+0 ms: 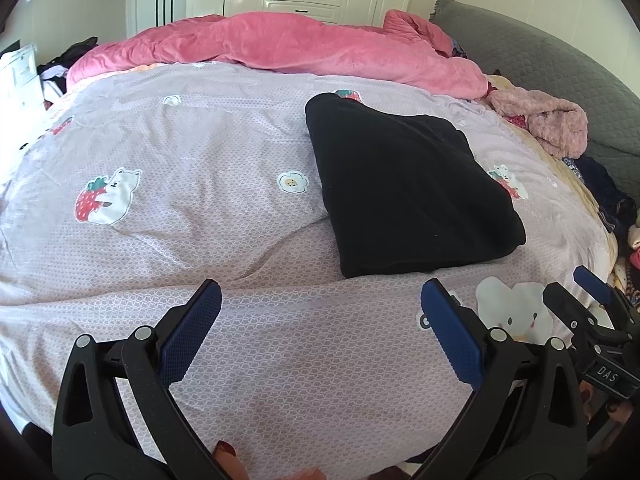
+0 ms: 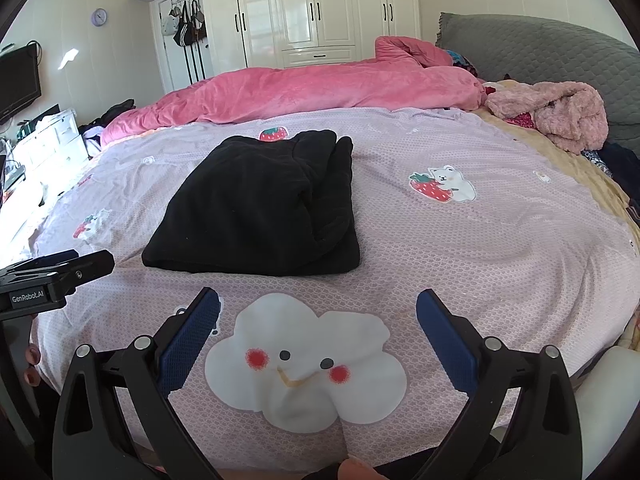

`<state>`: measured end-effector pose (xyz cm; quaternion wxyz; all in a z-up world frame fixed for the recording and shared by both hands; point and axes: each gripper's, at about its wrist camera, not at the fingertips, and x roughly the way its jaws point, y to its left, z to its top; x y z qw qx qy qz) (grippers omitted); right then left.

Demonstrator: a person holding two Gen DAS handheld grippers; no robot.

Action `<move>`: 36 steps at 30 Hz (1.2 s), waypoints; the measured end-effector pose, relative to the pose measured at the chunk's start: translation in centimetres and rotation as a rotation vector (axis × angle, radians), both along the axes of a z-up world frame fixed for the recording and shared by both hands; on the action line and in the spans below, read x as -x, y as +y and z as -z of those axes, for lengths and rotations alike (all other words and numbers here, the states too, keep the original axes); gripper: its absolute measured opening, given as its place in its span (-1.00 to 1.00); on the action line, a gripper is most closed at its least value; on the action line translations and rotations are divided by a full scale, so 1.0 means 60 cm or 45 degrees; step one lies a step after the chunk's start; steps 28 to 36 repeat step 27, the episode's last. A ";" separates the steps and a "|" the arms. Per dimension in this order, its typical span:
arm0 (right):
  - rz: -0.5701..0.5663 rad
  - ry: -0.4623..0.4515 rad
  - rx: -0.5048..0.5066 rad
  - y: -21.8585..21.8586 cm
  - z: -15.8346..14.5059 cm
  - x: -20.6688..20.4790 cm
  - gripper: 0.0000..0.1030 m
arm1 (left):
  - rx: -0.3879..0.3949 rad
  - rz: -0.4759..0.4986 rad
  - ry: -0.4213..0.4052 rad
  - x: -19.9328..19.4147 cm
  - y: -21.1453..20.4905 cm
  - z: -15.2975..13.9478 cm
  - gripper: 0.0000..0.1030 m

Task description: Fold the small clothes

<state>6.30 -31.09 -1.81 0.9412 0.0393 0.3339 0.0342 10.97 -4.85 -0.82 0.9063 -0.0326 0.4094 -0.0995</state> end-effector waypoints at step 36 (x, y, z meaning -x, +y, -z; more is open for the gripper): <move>1.280 0.226 0.038 -0.492 0.072 0.220 0.91 | -0.189 -0.513 0.074 -0.065 0.386 -0.002 0.82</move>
